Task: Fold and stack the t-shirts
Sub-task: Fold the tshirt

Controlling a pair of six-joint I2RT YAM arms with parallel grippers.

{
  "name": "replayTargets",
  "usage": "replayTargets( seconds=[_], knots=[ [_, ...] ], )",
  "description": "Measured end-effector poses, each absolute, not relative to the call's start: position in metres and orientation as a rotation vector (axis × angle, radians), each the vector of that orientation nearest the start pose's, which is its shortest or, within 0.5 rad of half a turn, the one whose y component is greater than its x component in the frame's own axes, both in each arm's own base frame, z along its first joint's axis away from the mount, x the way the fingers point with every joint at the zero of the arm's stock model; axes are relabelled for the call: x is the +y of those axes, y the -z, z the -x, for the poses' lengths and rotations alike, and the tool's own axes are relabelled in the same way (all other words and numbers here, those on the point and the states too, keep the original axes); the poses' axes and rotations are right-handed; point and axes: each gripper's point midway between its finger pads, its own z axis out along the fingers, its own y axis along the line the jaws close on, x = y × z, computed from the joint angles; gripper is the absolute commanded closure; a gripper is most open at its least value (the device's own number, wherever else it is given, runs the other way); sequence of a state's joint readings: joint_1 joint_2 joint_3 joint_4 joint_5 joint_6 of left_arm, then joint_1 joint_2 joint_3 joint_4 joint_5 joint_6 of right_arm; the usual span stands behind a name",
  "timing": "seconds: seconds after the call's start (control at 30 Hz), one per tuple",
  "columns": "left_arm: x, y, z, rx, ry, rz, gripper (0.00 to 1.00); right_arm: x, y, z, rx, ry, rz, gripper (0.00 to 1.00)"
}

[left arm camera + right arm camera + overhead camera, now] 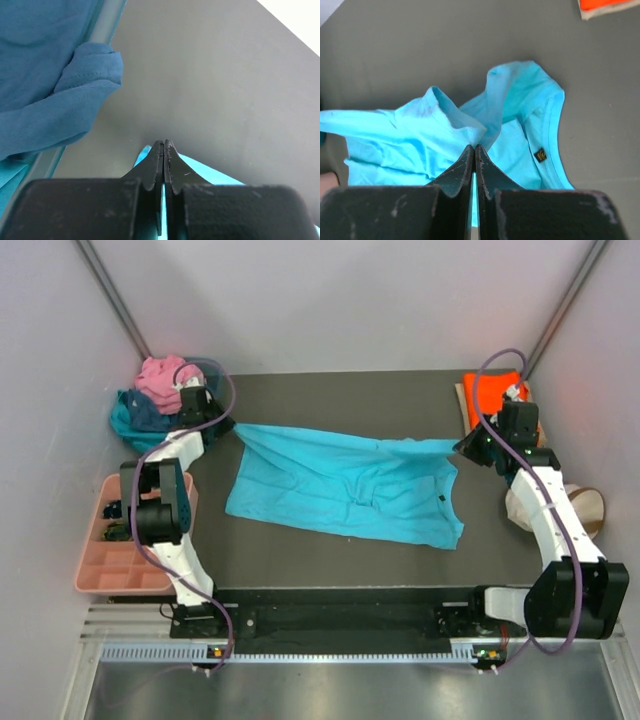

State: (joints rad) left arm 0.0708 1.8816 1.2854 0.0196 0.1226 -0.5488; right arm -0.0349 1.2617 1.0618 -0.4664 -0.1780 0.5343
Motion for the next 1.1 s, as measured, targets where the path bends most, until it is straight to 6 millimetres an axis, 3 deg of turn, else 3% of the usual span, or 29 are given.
replayTargets(
  seconds=[0.23, 0.53, 0.93, 1.1],
  knots=[
    [-0.006, -0.111, -0.511, 2.096, 0.41, 0.61, 1.0, 0.042, -0.185, -0.332, 2.24, -0.474, -0.552, 1.0],
    [-0.007, -0.105, -0.494, 2.113, 0.416, 0.639, 1.0, 0.047, -0.197, -0.3, 2.218, -0.501, -0.533, 1.0],
    [-0.008, -0.093, -0.465, 2.136, 0.416, 0.696, 1.0, 0.057, -0.156, -0.257, 2.335, -0.558, -0.609, 1.0],
    [-0.007, -0.084, -0.448, 2.15, 0.406, 0.73, 1.0, 0.059, -0.155, -0.246, 2.339, -0.568, -0.623, 1.0]
  ],
)
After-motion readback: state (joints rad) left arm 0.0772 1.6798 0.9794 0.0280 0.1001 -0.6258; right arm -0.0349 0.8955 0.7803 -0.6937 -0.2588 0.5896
